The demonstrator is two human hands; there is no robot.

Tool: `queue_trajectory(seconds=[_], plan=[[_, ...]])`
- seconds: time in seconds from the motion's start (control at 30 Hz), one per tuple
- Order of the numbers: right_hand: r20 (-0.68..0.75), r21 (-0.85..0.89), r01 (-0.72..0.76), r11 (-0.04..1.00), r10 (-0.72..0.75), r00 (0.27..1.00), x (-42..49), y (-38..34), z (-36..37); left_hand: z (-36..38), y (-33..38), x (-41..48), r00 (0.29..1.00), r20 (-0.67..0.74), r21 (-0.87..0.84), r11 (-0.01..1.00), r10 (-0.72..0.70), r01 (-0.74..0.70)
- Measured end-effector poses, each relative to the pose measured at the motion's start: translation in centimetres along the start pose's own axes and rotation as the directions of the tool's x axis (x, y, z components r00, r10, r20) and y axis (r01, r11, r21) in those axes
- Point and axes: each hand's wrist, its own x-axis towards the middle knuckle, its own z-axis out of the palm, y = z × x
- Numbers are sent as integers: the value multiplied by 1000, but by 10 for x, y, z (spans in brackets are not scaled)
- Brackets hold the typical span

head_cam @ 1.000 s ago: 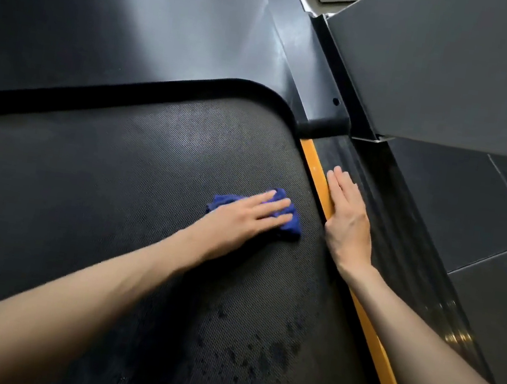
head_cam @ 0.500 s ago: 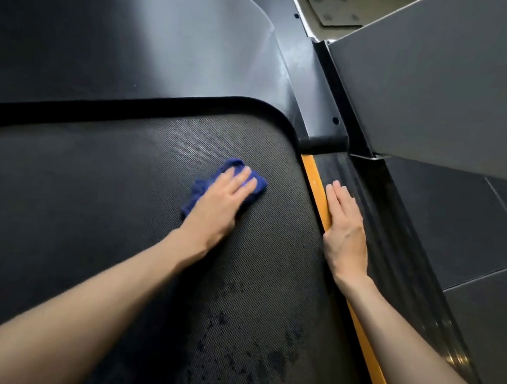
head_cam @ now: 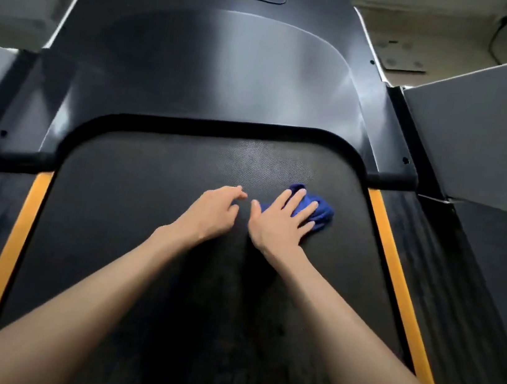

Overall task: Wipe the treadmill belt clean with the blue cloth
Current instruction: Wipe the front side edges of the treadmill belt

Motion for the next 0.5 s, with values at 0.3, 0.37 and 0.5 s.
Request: queue_trajectory(seconds=[0.3, 0.37, 0.5], plan=[[-267, -45, 391, 919, -388, 882, 71, 58, -12, -55, -80, -39, 973, -56, 96, 969, -224, 228], [-319, -35, 280, 959, -276, 907, 89, 42, -12, -63, -94, -48, 947, -114, 78, 948, -299, 309], [-413, 122, 137, 983, -75, 908, 107, -1, -3, -71, -111, -63, 922, -134, 67, 925, -363, 374]])
